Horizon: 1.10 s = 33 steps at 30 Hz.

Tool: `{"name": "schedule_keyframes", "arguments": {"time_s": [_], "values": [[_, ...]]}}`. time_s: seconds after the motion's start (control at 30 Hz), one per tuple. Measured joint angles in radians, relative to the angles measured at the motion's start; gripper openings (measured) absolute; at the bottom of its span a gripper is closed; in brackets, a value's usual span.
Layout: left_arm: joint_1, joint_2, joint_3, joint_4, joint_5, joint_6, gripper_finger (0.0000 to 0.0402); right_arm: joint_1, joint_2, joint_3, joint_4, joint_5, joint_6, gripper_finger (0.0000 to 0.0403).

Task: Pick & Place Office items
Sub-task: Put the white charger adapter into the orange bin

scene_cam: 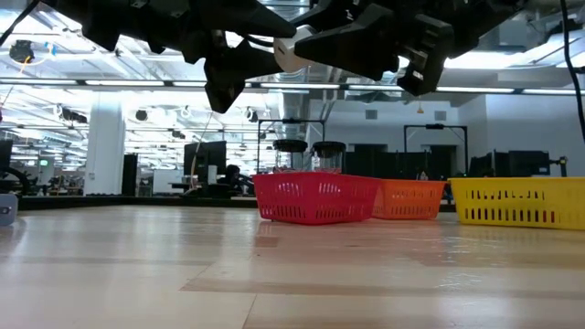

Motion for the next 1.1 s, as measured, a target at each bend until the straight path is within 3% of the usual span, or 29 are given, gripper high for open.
{"name": "schedule_keyframes", "arguments": {"time_s": [0.2, 0.5, 0.73, 0.9, 1.1], "values": [[0.0, 0.0, 0.0, 0.006, 0.0, 0.0, 0.016, 0.0, 0.0, 0.0, -0.002, 0.0, 0.0, 0.0123], [0.0, 0.0, 0.0, 0.005, 0.0, 0.0, 0.0182, 0.0, 0.0, 0.0, -0.003, 0.0, 0.0, 0.0165], [0.0, 0.0, 0.0, 0.004, 0.0, 0.0, 0.0195, -0.004, 0.0, 0.0, -0.003, 0.001, 0.03, 0.0119], [0.0, 0.0, 0.0, 0.004, 0.0, 0.0, 0.0191, -0.008, 0.0, 0.0, -0.003, 0.001, 0.029, 0.0118], [0.0, 0.0, 0.0, 0.009, 0.0, 0.0, 0.0195, -0.008, 0.0, 0.0, -0.004, 0.006, 0.072, 0.0146]]}}
